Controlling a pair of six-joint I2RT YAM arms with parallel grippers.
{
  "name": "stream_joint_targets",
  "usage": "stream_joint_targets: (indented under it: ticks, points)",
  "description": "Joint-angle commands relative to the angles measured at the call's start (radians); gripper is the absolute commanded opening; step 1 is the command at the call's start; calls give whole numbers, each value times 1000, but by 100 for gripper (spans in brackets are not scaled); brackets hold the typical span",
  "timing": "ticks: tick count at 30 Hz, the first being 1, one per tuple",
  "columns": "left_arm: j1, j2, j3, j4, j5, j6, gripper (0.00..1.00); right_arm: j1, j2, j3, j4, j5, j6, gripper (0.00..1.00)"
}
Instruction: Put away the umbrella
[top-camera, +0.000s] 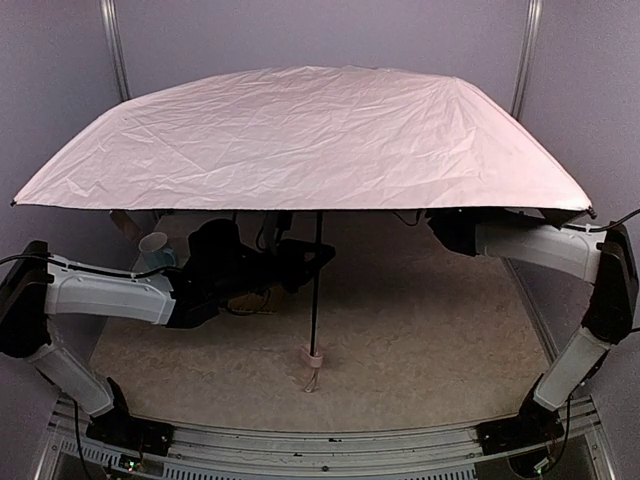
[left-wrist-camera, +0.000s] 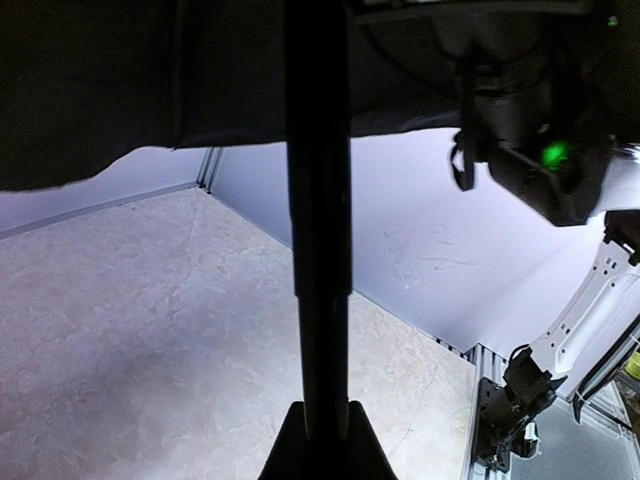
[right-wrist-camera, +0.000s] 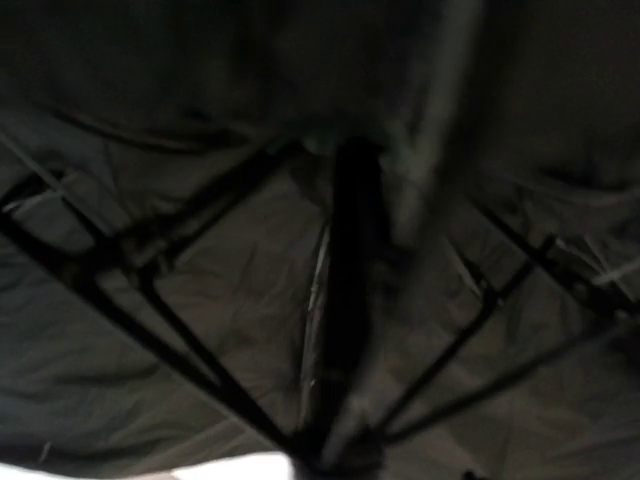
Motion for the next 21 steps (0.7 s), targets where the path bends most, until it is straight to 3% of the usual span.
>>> stream_joint_targets:
  ticks: [1,4,6,9,15,21]
  points:
    - [-20,-8,60,15,-69,72,0,81,-37,57,-148,263,-266,59]
    - [-22,-4,70,2,-80,77,0,104,-24,84,-232,382,-312,61]
    - [-23,-2,76,-3,-80,79,0,118,-26,86,-245,441,-338,67]
    - [-25,-1,79,-6,-77,81,0,141,-27,89,-231,475,-394,68]
    - [-28,4,83,-9,-74,84,0,156,-21,103,-228,558,-421,45]
    - [-31,6,83,-14,-68,87,0,155,-10,116,-231,569,-430,36]
